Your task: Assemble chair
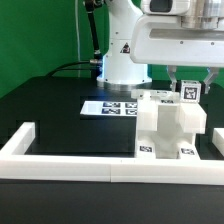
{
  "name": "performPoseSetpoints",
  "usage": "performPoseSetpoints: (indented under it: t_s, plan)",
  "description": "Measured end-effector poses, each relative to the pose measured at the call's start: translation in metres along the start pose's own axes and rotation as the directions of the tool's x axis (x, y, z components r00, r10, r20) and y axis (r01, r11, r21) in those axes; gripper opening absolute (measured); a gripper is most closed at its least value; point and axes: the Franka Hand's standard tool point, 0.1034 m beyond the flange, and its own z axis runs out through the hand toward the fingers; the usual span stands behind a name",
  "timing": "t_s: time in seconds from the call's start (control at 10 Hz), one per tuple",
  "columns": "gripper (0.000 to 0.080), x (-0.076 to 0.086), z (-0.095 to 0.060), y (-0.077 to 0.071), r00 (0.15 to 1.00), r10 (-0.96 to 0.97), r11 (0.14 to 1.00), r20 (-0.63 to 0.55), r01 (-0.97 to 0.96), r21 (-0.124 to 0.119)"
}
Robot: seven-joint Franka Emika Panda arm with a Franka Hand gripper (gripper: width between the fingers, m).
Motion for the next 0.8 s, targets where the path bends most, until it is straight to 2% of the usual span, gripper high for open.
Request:
performPoseSetpoints:
  t_s: [0.4, 0.8]
  plan:
    - [0.0287, -0.0001, 0.0002, -0.0003, 0.964, 0.267, 0.964, 0.0, -0.267, 0.0]
    - [0.0287, -0.0004, 0.0004, -0.001, 0.862, 0.507, 0.862, 0.001, -0.507, 0.0]
